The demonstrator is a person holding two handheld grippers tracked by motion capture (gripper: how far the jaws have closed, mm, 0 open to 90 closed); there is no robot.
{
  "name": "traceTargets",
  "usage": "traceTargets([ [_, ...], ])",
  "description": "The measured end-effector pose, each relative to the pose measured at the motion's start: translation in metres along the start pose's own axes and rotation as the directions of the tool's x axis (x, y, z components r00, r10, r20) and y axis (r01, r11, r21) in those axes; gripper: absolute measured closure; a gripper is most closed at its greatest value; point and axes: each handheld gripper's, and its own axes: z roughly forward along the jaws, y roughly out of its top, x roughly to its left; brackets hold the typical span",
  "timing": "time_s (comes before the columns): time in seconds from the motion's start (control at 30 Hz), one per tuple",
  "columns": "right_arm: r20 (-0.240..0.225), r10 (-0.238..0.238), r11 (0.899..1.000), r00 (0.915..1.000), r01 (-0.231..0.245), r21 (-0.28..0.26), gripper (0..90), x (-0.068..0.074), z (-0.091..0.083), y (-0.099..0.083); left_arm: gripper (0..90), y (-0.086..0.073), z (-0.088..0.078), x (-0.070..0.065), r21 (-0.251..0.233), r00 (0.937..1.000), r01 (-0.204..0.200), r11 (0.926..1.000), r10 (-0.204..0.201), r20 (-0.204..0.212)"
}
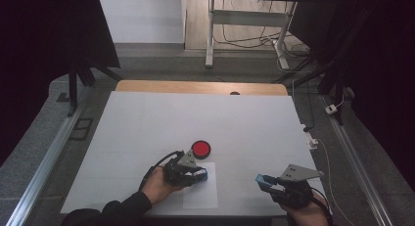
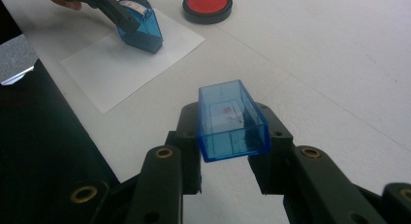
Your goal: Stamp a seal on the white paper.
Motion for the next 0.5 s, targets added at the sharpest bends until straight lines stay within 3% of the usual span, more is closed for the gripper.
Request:
traceTargets([
  [0.3,-0.001,-0.002,1.000,1.0000,0.002,0.000,68.3,0.0002,0.0004,0.0000,70.5,0.0015,0.0005,-0.0031,0.015,0.9998,-0.009,0.9998,0.009,-0.018],
  [0.5,-0.002,-0.003,1.000,1.0000,0.003,0.001,68.3,0.0003,0.0004,0.0000,70.4,0.0008,0.0006,-0.0009,0.012,1.0000,0.008,0.9999,-0.008,-0.005],
])
